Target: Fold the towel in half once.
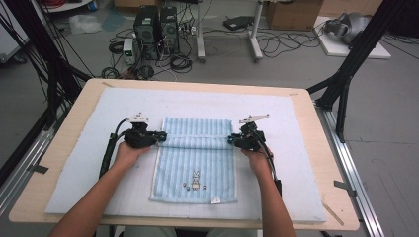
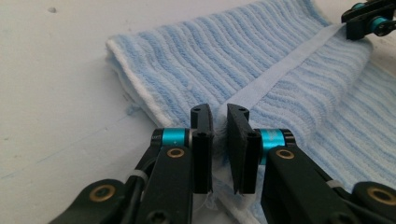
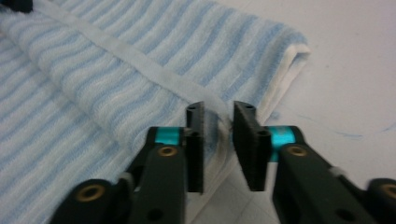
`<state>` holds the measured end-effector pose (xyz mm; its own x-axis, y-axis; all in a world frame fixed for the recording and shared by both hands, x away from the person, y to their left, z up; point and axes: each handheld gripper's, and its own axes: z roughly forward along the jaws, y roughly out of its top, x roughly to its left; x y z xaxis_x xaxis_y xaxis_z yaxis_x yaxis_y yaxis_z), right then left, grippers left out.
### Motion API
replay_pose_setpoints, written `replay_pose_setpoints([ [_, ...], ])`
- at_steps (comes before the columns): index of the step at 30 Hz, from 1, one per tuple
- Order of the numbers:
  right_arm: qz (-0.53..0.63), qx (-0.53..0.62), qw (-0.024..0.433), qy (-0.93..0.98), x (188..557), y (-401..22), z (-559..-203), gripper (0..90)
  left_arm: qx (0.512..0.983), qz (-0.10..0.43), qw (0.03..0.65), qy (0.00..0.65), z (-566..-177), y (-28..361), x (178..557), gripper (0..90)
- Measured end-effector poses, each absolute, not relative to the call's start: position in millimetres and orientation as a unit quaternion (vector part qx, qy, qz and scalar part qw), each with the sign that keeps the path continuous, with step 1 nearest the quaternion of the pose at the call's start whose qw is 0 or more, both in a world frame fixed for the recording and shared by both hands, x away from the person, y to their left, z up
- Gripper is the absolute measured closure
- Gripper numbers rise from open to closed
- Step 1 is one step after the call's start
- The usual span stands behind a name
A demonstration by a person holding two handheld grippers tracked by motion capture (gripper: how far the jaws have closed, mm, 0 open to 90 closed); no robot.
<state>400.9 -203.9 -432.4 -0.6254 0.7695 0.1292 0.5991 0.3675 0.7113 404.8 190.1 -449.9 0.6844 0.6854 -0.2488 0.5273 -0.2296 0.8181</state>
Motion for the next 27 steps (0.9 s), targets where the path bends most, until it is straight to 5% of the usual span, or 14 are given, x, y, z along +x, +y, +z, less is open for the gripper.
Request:
replay_pose_setpoints([
  [27, 0.436, 0.343, 0.15, 0.819, 316.8, -216.8, -392.3, 84.0, 0.752, 0.066, 0.566, 0.331, -430.2, 203.3, 324.9, 80.9],
])
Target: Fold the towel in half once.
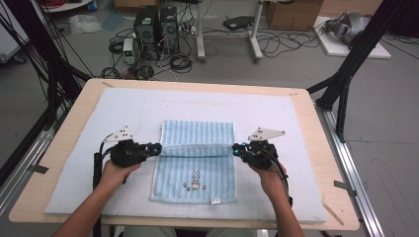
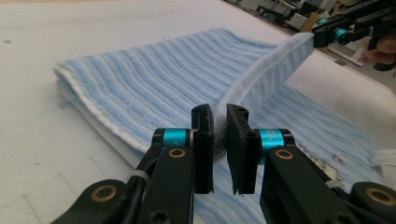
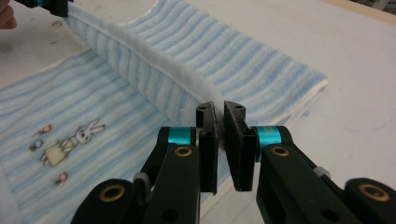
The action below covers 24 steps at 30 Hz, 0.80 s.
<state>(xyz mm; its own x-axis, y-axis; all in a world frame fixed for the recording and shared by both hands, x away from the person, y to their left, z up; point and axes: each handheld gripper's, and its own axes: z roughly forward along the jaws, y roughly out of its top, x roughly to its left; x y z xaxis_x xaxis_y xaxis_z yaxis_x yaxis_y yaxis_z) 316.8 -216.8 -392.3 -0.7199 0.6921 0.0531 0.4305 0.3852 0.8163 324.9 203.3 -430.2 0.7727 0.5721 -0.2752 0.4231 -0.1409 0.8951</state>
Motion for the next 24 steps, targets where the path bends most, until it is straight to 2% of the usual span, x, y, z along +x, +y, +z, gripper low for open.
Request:
replay_pose_setpoints([
  [15, 0.424, 0.33, 0.132, 0.833, 276.1, -219.6, -415.5, 83.4, 0.774, 0.036, 0.545, 0.319, -437.7, 206.8, 291.4, 79.9],
  [16, 0.422, 0.329, 0.131, 0.835, 274.9, -219.1, -416.8, 82.3, 0.773, 0.032, 0.546, 0.321, -438.2, 207.5, 291.2, 77.8],
  [17, 0.42, 0.33, 0.128, 0.835, 274.3, -219.1, -418.0, 77.6, 0.772, 0.033, 0.544, 0.326, -438.5, 208.0, 291.6, 71.5],
  [18, 0.426, 0.331, 0.124, 0.833, 274.8, -220.1, -418.6, 70.4, 0.769, 0.038, 0.542, 0.335, -438.2, 208.5, 292.7, 62.1],
  [20, 0.439, 0.342, 0.122, 0.822, 276.1, -222.3, -416.9, 63.6, 0.757, 0.04, 0.547, 0.355, -436.6, 210.3, 296.2, 47.0],
  [24, 0.455, 0.358, 0.135, 0.804, 284.2, -224.1, -410.4, 60.4, 0.74, 0.055, 0.555, 0.376, -431.9, 212.6, 306.2, 43.3],
])
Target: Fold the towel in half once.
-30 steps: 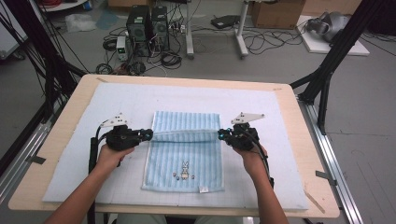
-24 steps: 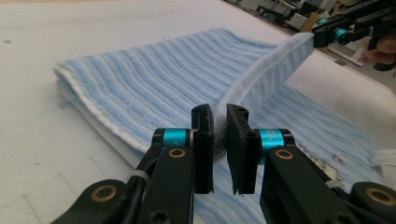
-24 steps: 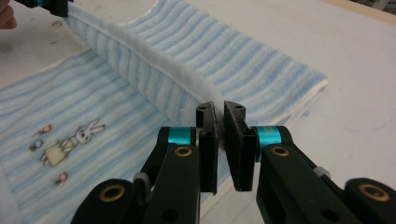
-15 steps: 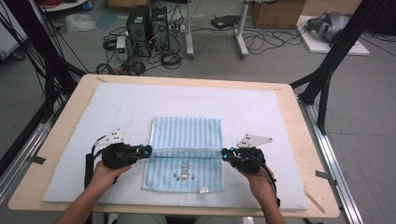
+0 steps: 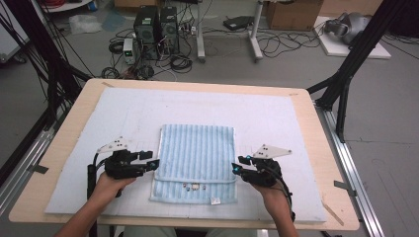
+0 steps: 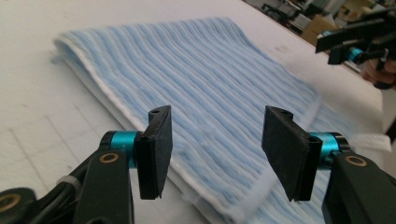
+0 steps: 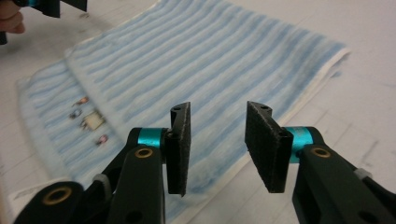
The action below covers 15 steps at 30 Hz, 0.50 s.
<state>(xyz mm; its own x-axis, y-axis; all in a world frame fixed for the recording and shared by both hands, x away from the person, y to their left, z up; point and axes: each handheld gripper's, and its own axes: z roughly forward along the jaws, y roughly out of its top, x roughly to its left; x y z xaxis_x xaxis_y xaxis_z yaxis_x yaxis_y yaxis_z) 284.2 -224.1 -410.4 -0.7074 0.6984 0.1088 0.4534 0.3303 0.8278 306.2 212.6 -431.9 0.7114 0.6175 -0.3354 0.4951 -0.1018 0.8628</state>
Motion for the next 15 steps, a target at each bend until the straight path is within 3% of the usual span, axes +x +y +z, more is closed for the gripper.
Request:
replay_pose_setpoints([
  [15, 0.389, 0.447, 0.177, 0.786, 346.8, -211.1, -426.6, 59.3, 0.72, 0.101, 0.502, 0.469, -443.9, 204.8, 379.0, 44.0],
])
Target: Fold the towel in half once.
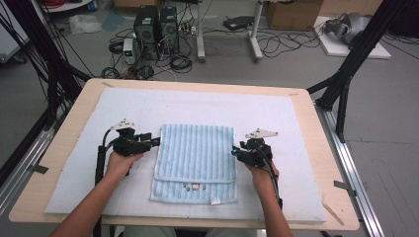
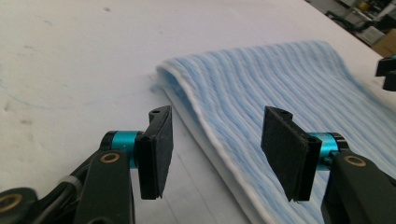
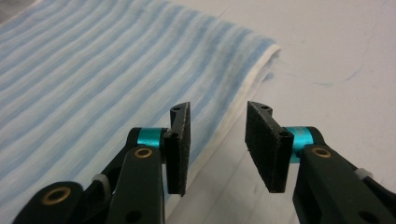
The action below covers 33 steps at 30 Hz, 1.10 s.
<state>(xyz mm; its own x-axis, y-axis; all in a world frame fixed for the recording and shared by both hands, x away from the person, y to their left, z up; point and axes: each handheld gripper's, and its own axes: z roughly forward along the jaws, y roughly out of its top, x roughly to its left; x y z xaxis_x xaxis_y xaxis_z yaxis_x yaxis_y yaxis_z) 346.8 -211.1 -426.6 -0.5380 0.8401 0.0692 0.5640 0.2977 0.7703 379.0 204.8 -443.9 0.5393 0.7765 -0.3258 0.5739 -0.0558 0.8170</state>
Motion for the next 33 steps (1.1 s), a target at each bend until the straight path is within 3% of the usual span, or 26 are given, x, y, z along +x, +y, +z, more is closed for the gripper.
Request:
replay_pose_setpoints([
  [7, 0.363, 0.474, 0.169, 0.784, 382.9, -199.1, -433.1, 59.1, 0.733, 0.095, 0.459, 0.492, -452.5, 181.6, 397.5, 47.8],
  [9, 0.346, 0.478, 0.168, 0.79, 389.4, -195.0, -437.0, 61.8, 0.738, 0.105, 0.453, 0.489, -453.1, 177.7, 397.3, 56.8],
  [11, 0.345, 0.484, 0.155, 0.789, 392.2, -193.1, -441.1, 67.7, 0.743, 0.109, 0.449, 0.484, -453.7, 175.1, 396.8, 72.1],
  [12, 0.35, 0.487, 0.152, 0.786, 392.3, -193.2, -441.4, 75.6, 0.746, 0.102, 0.449, 0.481, -454.1, 174.0, 397.2, 81.8],
  [13, 0.361, 0.489, 0.136, 0.782, 392.7, -193.3, -442.2, 82.8, 0.747, 0.106, 0.445, 0.482, -453.5, 172.9, 397.6, 84.3],
  [17, 0.366, 0.493, 0.131, 0.779, 395.1, -194.0, -442.8, 85.2, 0.745, 0.104, 0.44, 0.491, -450.5, 171.2, 405.8, 85.6],
  [30, 0.353, 0.496, 0.185, 0.771, 425.0, -184.0, -443.6, 84.6, 0.732, 0.113, 0.452, 0.497, -453.4, 174.3, 437.5, 85.4],
  [33, 0.354, 0.499, 0.191, 0.767, 425.5, -182.7, -444.7, 79.2, 0.731, 0.129, 0.454, 0.492, -452.5, 175.2, 437.0, 82.0],
])
